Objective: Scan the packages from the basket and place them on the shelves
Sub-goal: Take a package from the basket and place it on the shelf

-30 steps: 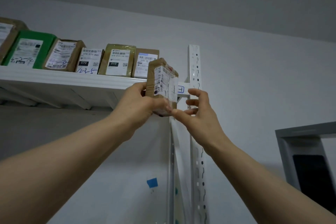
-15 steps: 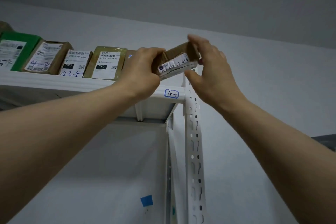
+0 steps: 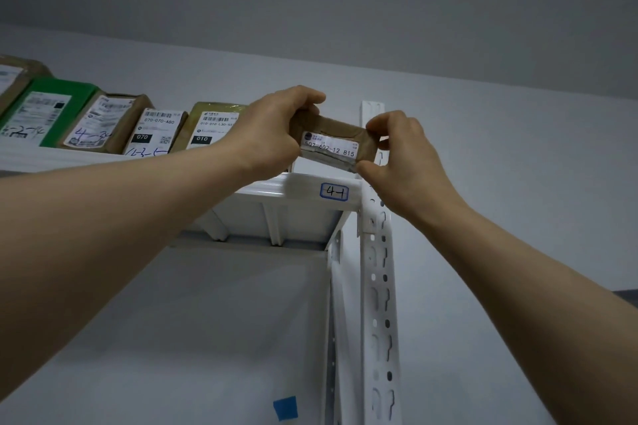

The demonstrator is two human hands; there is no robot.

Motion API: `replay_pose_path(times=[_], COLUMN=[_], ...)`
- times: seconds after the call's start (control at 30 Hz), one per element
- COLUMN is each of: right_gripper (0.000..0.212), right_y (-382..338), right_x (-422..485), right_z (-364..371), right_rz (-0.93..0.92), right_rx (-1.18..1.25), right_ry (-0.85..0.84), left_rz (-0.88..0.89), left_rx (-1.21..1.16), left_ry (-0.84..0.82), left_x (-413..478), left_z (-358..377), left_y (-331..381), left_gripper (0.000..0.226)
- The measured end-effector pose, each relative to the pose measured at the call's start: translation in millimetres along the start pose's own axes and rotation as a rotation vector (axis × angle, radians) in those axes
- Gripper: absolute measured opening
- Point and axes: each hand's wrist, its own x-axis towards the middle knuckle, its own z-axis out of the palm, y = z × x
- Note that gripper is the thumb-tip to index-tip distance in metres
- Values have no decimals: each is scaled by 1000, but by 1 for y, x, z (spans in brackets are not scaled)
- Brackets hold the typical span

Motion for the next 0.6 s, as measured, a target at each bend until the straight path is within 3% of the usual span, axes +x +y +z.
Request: replay_pose_path(times=[0.17, 0.3, 0.47, 0.6], right_gripper=[39, 38, 55, 27], right_y=[12, 22, 26, 22], right_x=[2, 2, 13, 28], right_z=[13, 19, 40, 53], right_rz=[84, 312, 542, 571], right_rx=[148, 496, 671, 752], right_ry=[11, 1, 12, 25], left_rz=[-35, -126, -312, -410], left_rx=[7, -61, -180, -270], left_ry=[52, 125, 25, -51], left_x=[4, 11, 14, 14], left_z=[3, 7, 19, 28], left_y=[-4, -3, 0, -2], left_gripper=[81, 85, 82, 75])
